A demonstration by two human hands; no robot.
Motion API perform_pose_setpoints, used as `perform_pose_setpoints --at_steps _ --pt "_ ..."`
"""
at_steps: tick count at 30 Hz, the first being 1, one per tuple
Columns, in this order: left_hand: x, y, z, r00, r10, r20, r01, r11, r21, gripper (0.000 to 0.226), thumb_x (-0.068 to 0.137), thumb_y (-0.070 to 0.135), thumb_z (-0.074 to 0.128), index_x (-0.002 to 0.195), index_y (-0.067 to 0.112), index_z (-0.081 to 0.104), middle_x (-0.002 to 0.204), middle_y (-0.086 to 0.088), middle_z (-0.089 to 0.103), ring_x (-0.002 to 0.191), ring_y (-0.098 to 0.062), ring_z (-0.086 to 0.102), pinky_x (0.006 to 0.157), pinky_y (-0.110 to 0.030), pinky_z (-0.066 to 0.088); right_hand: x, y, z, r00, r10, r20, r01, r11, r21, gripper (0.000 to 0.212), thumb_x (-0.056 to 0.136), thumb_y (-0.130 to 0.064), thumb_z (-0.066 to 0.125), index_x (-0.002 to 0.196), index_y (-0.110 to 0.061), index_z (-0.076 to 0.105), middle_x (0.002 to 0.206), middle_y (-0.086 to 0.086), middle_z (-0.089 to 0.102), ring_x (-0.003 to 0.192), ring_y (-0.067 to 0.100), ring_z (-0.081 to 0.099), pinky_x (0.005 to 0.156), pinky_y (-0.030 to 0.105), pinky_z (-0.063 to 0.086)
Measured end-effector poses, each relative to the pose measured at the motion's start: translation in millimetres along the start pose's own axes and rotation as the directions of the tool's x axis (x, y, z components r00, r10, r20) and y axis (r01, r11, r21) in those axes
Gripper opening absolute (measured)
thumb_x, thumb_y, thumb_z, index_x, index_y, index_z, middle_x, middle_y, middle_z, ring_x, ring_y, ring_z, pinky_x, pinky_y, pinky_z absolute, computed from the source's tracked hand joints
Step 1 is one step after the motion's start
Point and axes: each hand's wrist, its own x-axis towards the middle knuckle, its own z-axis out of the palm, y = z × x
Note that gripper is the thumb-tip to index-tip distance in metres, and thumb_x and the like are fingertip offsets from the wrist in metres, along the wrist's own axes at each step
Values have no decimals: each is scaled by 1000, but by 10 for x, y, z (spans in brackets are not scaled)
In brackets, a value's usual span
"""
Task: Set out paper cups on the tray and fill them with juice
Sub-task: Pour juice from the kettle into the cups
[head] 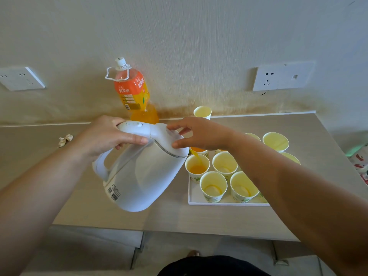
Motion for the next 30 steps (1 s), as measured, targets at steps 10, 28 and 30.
perform_pose_setpoints --at_steps 10,28,30 --pt "-30 48 -33 1000 -5 -15 5 1000 26 50 38 43 87 76 21 65 44 14 55 42 -4 46 46 -14 41 5 -32 -6 1000 -11 -20 11 1000 11 55 85 -32 69 136 -24 49 134 -7 53 113 11 53 95 22 40" --pt "-37 43 -127 999 27 -25 -25 997 67 75 19 62 79 81 20 69 45 10 55 51 -14 47 57 -27 39 5 -93 -27 999 -18 -27 19 1000 23 55 84 -31 69 135 -23 50 132 -8 54 113 13 54 97 25 41" --pt "-32 41 -135 999 28 -33 -26 997 69 74 21 61 78 83 19 70 46 10 55 51 -14 47 57 -27 39 11 -93 -27 1000 -13 -26 14 999 30 55 84 -31 70 135 -24 50 132 -8 54 113 12 54 96 23 41"
